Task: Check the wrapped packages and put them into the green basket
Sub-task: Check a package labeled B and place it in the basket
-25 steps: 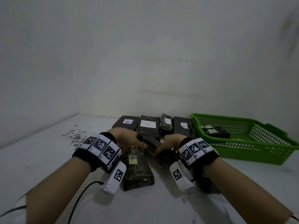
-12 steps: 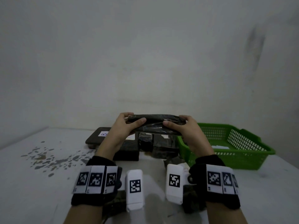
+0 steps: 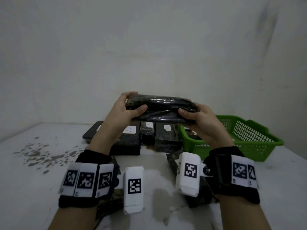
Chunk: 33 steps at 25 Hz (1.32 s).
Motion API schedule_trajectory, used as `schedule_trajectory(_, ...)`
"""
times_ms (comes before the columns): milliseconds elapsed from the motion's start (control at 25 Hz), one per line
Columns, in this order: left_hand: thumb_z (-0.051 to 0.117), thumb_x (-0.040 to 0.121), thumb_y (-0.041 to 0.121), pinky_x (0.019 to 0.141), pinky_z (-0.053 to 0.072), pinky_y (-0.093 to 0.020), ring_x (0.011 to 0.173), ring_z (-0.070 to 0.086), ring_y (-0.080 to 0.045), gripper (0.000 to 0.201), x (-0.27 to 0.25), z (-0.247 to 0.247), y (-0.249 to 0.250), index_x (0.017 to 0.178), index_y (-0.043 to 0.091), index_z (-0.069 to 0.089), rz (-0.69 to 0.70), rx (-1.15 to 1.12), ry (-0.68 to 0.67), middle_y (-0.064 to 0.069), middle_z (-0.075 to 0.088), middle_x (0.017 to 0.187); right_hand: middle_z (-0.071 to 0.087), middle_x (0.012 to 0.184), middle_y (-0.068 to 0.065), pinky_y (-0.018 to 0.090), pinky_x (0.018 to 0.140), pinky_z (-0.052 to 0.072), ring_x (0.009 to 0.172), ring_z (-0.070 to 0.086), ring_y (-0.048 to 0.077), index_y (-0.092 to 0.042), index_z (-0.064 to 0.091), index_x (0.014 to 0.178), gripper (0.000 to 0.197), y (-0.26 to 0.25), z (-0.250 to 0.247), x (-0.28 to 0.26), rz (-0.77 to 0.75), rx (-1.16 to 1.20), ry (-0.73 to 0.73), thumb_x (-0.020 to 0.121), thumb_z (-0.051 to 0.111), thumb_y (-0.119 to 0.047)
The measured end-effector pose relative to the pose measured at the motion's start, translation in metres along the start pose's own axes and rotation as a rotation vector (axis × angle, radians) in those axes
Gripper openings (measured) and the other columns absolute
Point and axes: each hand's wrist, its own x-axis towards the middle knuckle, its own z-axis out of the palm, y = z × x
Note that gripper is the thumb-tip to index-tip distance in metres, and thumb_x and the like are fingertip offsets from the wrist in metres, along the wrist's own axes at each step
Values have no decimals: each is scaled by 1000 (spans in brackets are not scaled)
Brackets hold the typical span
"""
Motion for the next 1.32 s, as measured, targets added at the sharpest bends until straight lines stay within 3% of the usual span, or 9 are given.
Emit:
schedule_trajectory(120, 64, 83, 7, 75, 51, -20, 79, 60, -10, 30, 0, 5, -1, 107, 15, 47, 62, 74, 97, 4, 60, 86, 67, 84, 3, 23, 59, 56, 72, 67, 16, -6, 59, 101, 27, 4, 7, 1, -42, -79, 106, 79, 60, 10)
schedule_trajectory(240, 65, 82, 6, 66, 50, -13, 73, 59, -9, 29, -1, 6, 0, 103, 15, 46, 101, 126, 134, 5, 59, 80, 65, 88, 3, 29, 67, 58, 80, 65, 20, -13, 56, 88, 27, 6, 10, 1, -66, -89, 129, 78, 61, 11)
schedule_trajectory(440, 66, 80, 2, 88, 52, -44, 83, 61, -24, 29, -3, 2, 6, 90, 24, 49, 112, 110, 170, 0, 62, 79, 65, 91, 4, 31, 76, 57, 86, 65, 22, -15, 55, 91, 29, 4, 17, -1, -140, -128, 109, 78, 62, 10)
schedule_trajectory(600, 65, 81, 3, 89, 51, -47, 84, 62, -25, 31, -4, -4, 13, 84, 29, 49, 143, 86, 186, 1, 61, 79, 63, 106, 1, 34, 79, 54, 99, 63, 19, -15, 53, 114, 36, 0, 21, -4, -131, -66, -11, 81, 64, -25)
schedule_trajectory(720, 62, 85, 8, 91, 51, -41, 88, 61, -20, 24, -7, 0, 16, 98, 22, 48, 157, 86, 142, 3, 60, 86, 65, 108, 2, 41, 94, 50, 104, 62, 19, -16, 58, 111, 54, -1, 25, -4, -205, -209, 130, 77, 60, -58)
schedule_trajectory(880, 61, 86, 36, 83, 51, -23, 90, 58, -5, 35, -10, 12, 15, 113, 17, 49, 176, 110, 107, 9, 58, 94, 65, 84, 4, 47, 85, 53, 86, 65, 24, -19, 58, 81, 31, 0, 29, -1, -372, -293, 422, 81, 60, -50)
schedule_trajectory(960, 56, 85, 46, 74, 48, -14, 84, 59, -5, 36, -10, 16, 15, 103, 15, 55, 187, 156, 140, 8, 60, 89, 62, 77, -1, 46, 82, 53, 79, 62, 19, -21, 55, 75, 26, -1, 27, -2, -406, -315, 449, 83, 61, -45)
schedule_trajectory(1080, 53, 88, 39, 62, 43, -7, 71, 54, -2, 21, -9, 20, 12, 83, 19, 51, 243, 220, 197, 9, 55, 75, 56, 71, -4, 40, 75, 53, 72, 58, 15, -21, 50, 72, 25, -2, 28, -3, -452, -342, 437, 86, 61, -39)
schedule_trajectory(1320, 54, 90, 36, 76, 49, -34, 74, 54, -14, 22, -7, 21, 9, 74, 22, 47, 236, 136, 215, 4, 53, 71, 54, 72, -2, 35, 71, 49, 74, 55, 16, -20, 48, 72, 25, -4, 29, -4, -459, -354, 406, 89, 59, -35)
